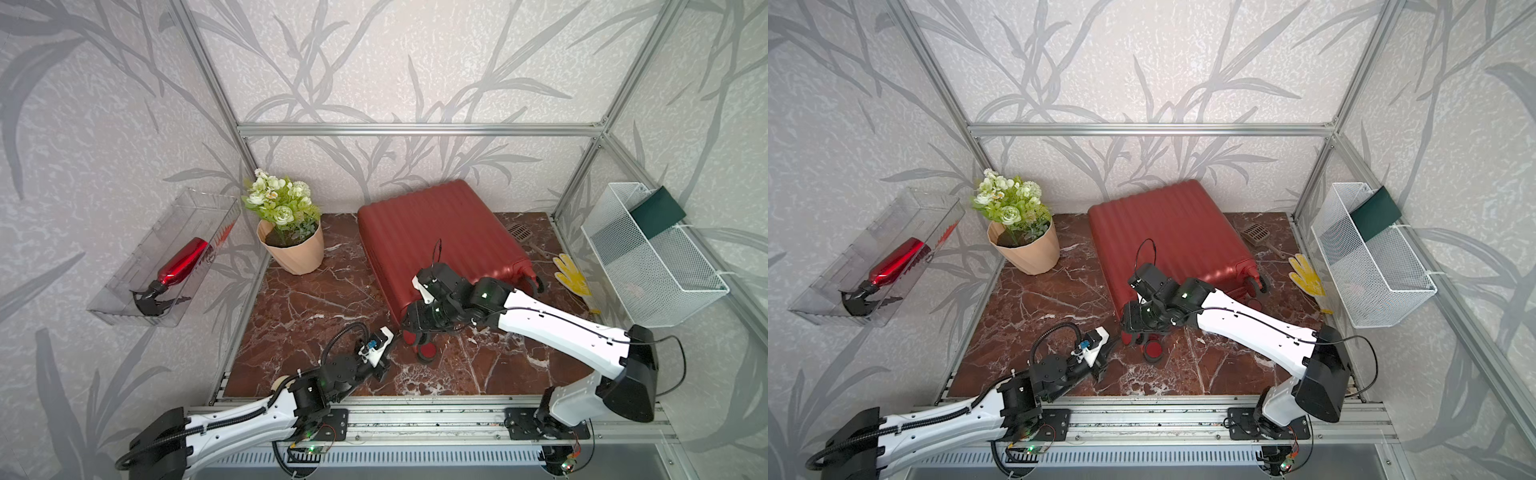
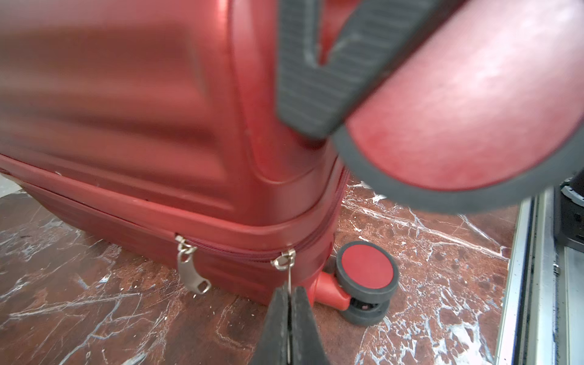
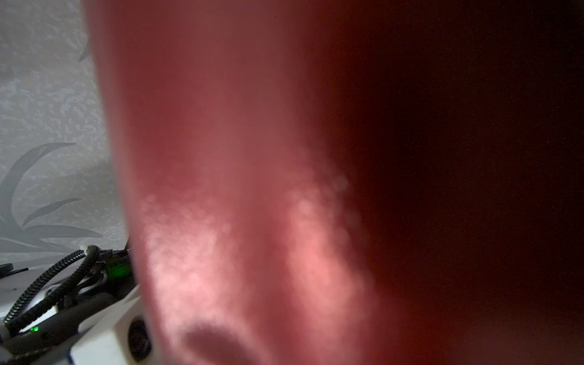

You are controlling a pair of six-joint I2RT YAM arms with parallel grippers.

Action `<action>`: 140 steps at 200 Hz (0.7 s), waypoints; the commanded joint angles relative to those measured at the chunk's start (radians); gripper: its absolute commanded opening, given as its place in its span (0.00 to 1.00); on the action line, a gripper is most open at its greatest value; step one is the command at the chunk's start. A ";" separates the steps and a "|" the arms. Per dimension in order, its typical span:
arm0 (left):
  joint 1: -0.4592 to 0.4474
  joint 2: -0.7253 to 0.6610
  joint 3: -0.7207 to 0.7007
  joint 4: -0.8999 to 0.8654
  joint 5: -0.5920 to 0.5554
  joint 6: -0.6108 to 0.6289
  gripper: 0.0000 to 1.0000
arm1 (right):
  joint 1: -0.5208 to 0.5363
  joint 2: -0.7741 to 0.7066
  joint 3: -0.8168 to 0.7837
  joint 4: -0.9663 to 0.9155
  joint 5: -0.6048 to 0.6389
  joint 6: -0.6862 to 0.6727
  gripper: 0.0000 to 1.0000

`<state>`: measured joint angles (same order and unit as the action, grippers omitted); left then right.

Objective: Open the suitcase zippers
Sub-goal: Unzip the zipper on the suitcase.

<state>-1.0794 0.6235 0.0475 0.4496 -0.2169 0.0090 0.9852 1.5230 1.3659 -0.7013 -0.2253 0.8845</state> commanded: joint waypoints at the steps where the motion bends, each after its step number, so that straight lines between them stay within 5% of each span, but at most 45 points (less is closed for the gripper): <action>1: -0.038 -0.009 0.014 -0.006 0.052 0.024 0.00 | 0.009 0.066 0.053 0.143 0.018 0.021 0.54; 85: -0.165 0.068 0.090 0.003 -0.130 0.106 0.00 | 0.031 0.226 0.260 0.099 0.080 0.031 0.61; 140: -0.211 0.166 0.155 0.022 -0.199 0.105 0.00 | -0.022 -0.081 0.061 -0.042 0.269 -0.110 0.75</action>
<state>-1.2407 0.7597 0.1390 0.4282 -0.4934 0.0982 1.0260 1.6032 1.5032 -0.7242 -0.0875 0.8795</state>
